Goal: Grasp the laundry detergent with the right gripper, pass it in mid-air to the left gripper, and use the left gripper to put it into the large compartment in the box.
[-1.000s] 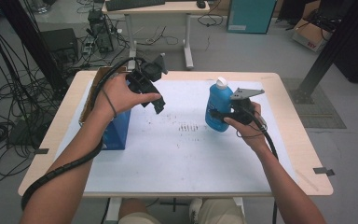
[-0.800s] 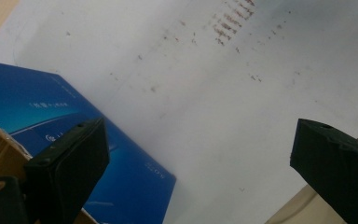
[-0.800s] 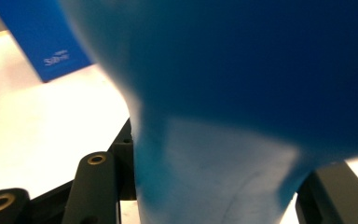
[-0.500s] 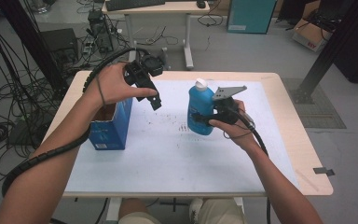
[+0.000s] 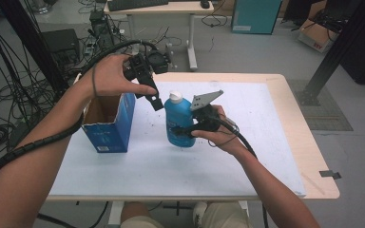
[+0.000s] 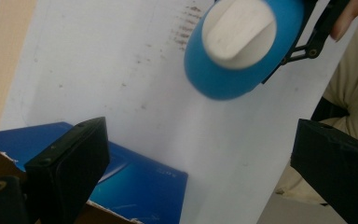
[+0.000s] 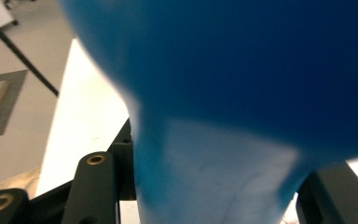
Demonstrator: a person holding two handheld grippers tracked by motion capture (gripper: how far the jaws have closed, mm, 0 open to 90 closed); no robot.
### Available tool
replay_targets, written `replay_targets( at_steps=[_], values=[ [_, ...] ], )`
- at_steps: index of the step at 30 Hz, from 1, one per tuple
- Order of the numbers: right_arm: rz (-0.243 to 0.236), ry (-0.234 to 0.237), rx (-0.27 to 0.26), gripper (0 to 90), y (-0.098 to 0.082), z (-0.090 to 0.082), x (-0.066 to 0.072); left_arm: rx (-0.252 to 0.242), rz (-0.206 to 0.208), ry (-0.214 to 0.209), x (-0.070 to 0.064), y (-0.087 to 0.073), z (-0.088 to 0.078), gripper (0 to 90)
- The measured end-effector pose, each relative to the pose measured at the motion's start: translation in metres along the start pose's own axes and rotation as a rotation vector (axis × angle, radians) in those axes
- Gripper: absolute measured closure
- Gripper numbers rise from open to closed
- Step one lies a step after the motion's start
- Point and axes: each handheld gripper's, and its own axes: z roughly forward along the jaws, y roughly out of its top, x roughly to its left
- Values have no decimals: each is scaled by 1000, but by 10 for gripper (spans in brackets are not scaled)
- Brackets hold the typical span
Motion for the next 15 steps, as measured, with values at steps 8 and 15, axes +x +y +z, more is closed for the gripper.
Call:
replay_targets(
  at_steps=[8, 15],
  values=[
    [-43, 57, -8, 443, 10, 13, 9, -3, 65, -15, -5, 0, -6, 50],
    [-71, 101, -21, 443, 16, 19, 15, 10, 95, -48, -10, 2, -4, 49]
  ],
)
